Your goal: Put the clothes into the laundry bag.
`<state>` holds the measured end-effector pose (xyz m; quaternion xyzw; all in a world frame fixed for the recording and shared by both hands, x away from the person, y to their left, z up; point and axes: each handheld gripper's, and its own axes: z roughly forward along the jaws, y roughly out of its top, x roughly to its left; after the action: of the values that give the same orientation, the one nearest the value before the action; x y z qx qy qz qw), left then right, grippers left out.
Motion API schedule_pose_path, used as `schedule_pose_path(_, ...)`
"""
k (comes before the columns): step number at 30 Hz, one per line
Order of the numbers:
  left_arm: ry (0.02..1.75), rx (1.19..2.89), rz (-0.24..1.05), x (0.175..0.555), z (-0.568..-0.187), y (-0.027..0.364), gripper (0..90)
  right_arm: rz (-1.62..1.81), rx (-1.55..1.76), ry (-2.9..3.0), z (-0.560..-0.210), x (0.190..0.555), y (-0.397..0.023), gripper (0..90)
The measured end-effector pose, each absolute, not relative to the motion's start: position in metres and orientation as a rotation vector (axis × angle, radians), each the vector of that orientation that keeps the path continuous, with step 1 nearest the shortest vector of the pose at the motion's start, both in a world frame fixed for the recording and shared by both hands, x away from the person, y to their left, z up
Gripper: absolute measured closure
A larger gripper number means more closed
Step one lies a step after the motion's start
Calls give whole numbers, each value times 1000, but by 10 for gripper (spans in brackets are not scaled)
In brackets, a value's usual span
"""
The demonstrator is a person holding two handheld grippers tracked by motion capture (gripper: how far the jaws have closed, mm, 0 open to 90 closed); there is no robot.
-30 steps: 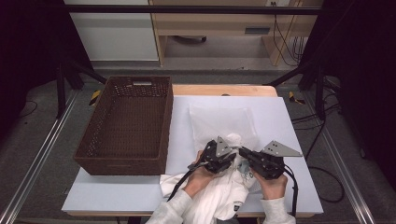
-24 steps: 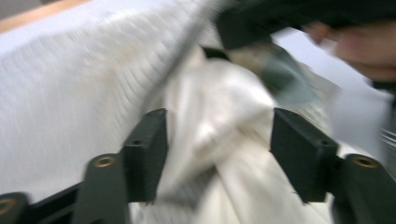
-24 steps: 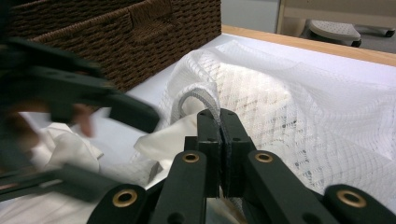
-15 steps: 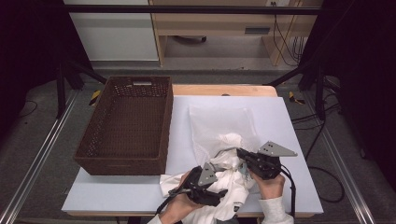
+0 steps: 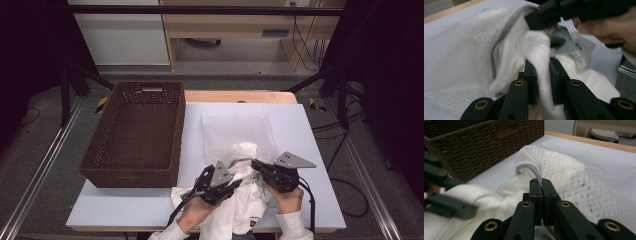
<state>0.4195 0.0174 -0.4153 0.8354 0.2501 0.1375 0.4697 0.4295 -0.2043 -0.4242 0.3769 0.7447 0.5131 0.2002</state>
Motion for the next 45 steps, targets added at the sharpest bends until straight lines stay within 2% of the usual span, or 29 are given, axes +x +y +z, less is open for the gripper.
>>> schedule_pose_path(2, 614, 2051, 338, 429, -416, 5, 772, 1447, 1050, 2073, -423, 429, -205, 887)
schedule_pose_path(7, 640, 2050, 438, 449, -434, -22, 762, 1477, 1051, 2051, -419, 426, -209, 888)
schedule_pose_path(11, 647, 2059, 448, 464, -454, -30, 747, 1523, 1028, 2050, -414, 423, -208, 888)
schedule_pose_path(14, 663, 2028, 425, 464, -453, -26, 726, 1504, 1029, 2048, -413, 422, -208, 888)
schedule_pose_path(16, 653, 2031, 420, 459, -449, -20, 637, 1501, 1042, 2049, -414, 424, -211, 888)
schedule_pose_path(20, 617, 2042, 334, 438, -437, 1, 351, 1465, 1054, 2061, -418, 426, -211, 888)
schedule_pose_path(22, 585, 2056, 333, 424, -435, 9, 286, 1449, 1056, 2065, -420, 426, -210, 887)
schedule_pose_path(27, 586, 2099, 321, 398, -451, 21, 218, 1437, 1053, 2068, -421, 426, -208, 888)
schedule_pose_path(29, 608, 2159, 377, 398, -468, 18, 218, 1441, 1050, 2063, -421, 426, -208, 888)
schedule_pose_path(32, 659, 2143, 314, 405, -480, 17, 283, 1448, 1050, 2063, -420, 425, -209, 888)
schedule_pose_path(34, 675, 2154, 300, 408, -477, 15, 391, 1451, 1051, 2059, -419, 425, -209, 888)
schedule_pose_path(37, 646, 2174, 361, 405, -470, 13, 628, 1456, 1046, 2059, -419, 425, -209, 888)
schedule_pose_path(38, 642, 2178, 365, 404, -468, 13, 679, 1455, 1043, 2060, -418, 425, -209, 888)
schedule_pose_path(40, 629, 2160, 382, 403, -461, 13, 712, 1459, 1048, 2056, -418, 424, -210, 888)
schedule_pose_path(45, 631, 2076, 437, 409, -434, 7, 719, 1471, 1054, 2046, -417, 424, -211, 887)
